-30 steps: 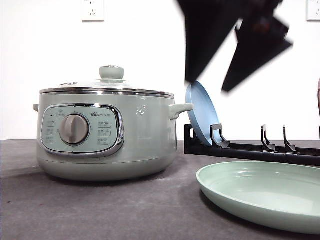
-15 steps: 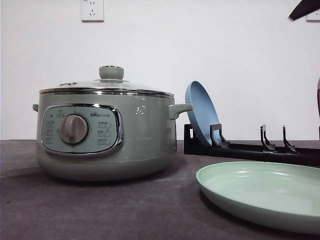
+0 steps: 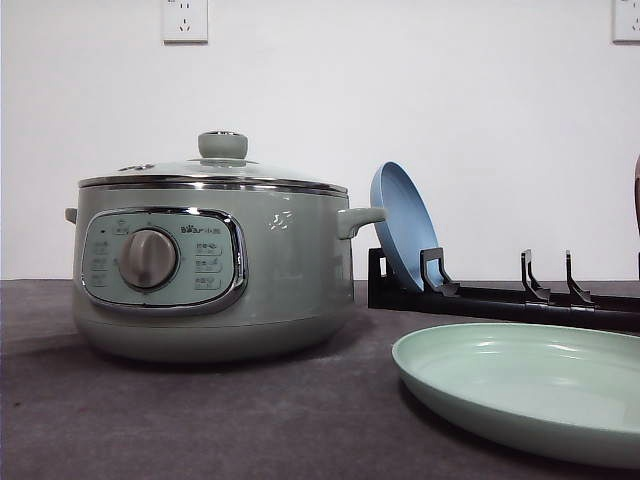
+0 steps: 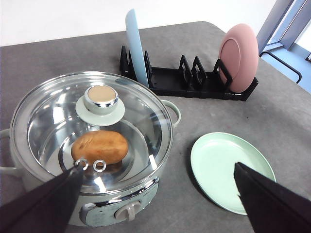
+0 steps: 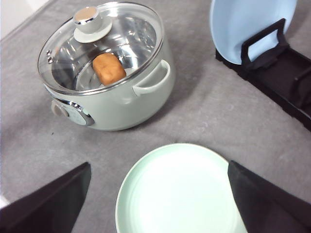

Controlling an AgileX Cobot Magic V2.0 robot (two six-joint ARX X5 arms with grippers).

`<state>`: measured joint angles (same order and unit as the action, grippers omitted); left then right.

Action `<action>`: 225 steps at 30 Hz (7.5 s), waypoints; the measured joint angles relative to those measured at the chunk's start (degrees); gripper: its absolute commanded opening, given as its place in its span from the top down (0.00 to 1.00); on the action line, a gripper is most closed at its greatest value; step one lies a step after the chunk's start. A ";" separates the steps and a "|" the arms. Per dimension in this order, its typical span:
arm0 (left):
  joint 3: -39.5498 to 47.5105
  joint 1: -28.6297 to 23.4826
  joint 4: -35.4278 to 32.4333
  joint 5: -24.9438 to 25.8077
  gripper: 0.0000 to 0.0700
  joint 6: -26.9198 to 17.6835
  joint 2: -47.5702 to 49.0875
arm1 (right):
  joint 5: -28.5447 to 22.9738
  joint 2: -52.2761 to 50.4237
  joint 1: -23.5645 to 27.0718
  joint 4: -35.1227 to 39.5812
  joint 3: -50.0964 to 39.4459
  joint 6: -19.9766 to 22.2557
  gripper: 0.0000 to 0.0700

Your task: Transfer potato from steamer to green plate

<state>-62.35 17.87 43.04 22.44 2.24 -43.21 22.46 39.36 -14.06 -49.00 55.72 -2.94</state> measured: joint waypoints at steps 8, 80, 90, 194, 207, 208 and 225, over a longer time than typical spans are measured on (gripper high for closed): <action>0.00 0.00 -0.02 0.00 0.09 0.00 -0.02 | 0.05 -4.97 0.00 0.00 -1.62 -3.23 0.17; -51.71 6.71 24.90 -13.68 0.23 -6.01 -65.28 | 3.02 -4.88 0.00 5.60 -1.62 -6.22 0.09; -51.71 6.92 25.06 -14.62 0.28 -6.01 -65.31 | 3.02 -4.88 0.00 5.61 -1.62 -5.88 0.09; -64.96 -23.98 36.73 -17.35 1.00 -5.95 -58.40 | 1.99 48.88 -17.30 -4.73 39.41 2.11 0.14; -64.96 -24.09 36.75 -17.35 1.00 -5.95 -58.40 | -3.58 79.44 -25.10 -9.72 65.73 11.09 0.14; -64.96 -24.09 36.75 -17.35 1.00 -5.95 -58.40 | -4.37 80.71 -25.64 -9.23 66.20 12.02 0.14; -64.96 -24.11 36.73 -17.35 1.00 -5.75 -58.40 | -7.88 90.56 -26.78 -1.09 66.27 19.56 0.14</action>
<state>-127.31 -6.24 79.77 5.08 -3.51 -101.60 14.58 129.92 -40.84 -50.09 121.99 16.62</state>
